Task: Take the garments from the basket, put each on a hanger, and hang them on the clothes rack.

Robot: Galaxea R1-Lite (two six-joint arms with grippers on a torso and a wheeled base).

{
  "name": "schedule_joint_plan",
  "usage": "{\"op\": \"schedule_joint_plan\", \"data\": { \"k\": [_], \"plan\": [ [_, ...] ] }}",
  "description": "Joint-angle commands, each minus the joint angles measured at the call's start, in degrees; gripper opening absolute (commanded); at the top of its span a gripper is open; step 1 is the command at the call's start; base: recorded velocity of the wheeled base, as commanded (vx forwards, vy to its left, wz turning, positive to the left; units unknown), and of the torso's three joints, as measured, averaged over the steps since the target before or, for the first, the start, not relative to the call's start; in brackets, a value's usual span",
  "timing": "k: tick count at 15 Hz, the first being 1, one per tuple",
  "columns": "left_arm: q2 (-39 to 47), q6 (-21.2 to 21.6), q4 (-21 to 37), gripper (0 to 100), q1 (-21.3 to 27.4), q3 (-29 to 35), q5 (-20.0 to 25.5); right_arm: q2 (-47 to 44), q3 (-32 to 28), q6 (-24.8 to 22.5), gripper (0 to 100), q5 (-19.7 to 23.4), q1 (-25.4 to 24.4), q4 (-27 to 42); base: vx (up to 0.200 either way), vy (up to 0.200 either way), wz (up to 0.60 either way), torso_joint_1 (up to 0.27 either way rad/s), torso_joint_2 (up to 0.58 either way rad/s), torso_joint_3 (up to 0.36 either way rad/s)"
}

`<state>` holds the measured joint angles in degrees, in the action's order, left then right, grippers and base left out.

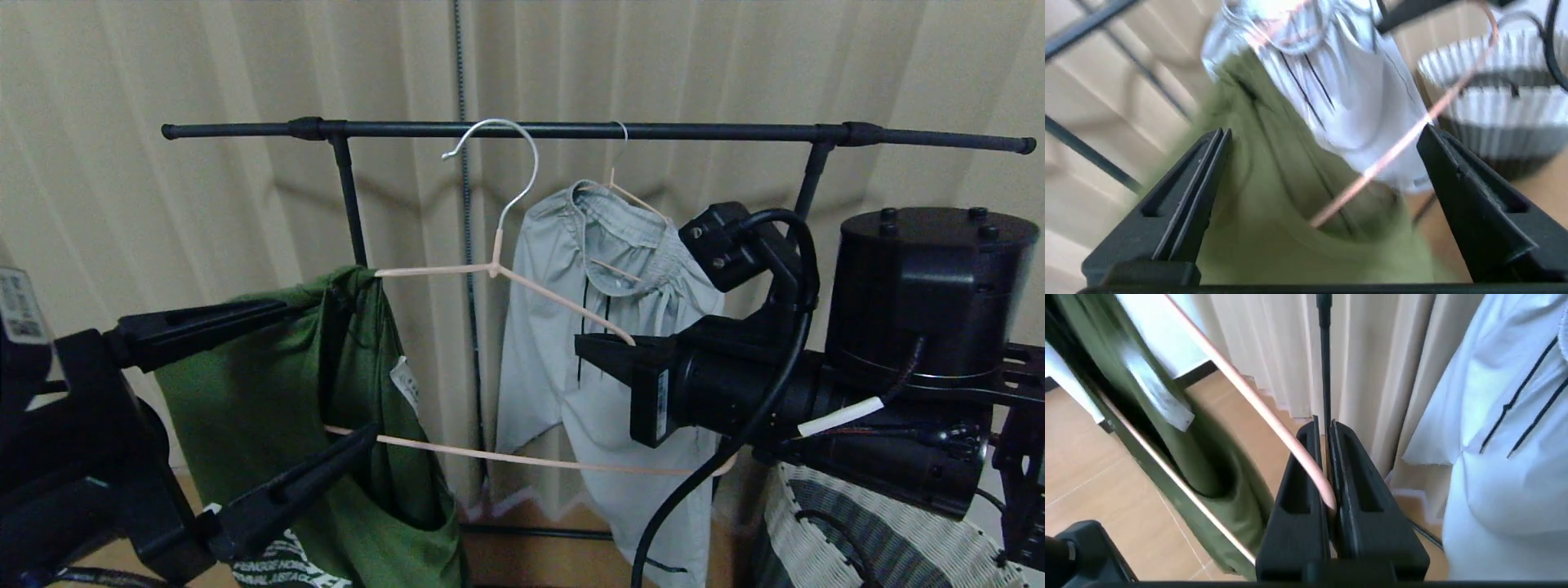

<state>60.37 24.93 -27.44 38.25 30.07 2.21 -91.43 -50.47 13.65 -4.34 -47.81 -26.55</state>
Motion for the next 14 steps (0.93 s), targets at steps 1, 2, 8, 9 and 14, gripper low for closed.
{"op": "schedule_joint_plan", "data": {
  "k": [1,2,8,9,14],
  "plan": [
    [0.10,-0.06,-0.60,100,-0.37,-0.46,-0.01,0.73,0.46,-0.21,0,0.03,0.09,0.18,0.000,0.000,0.00,0.000,0.00,0.000],
    [0.01,0.03,-0.60,100,-0.37,-0.54,-0.01,0.73,0.55,-0.65,0,0.03,0.09,0.10,0.000,0.000,0.00,0.000,0.00,0.000],
    [-4.21,-0.23,-0.51,100,-0.20,-0.72,4.39,3.71,2.74,-4.16,0,0.21,5.27,0.18,0.000,0.000,0.00,0.000,0.00,0.000],
    [-4.82,-0.41,-0.51,100,-0.20,-0.63,5.00,4.59,3.36,-4.60,0,0.30,6.15,0.36,0.000,0.000,0.00,0.000,0.00,0.000],
    [-2.01,-0.85,-0.33,100,-4.94,1.13,4.91,10.39,10.04,-7.85,0,0.65,7.82,0.89,0.000,0.000,0.00,0.000,0.00,0.000]
  ]
}}
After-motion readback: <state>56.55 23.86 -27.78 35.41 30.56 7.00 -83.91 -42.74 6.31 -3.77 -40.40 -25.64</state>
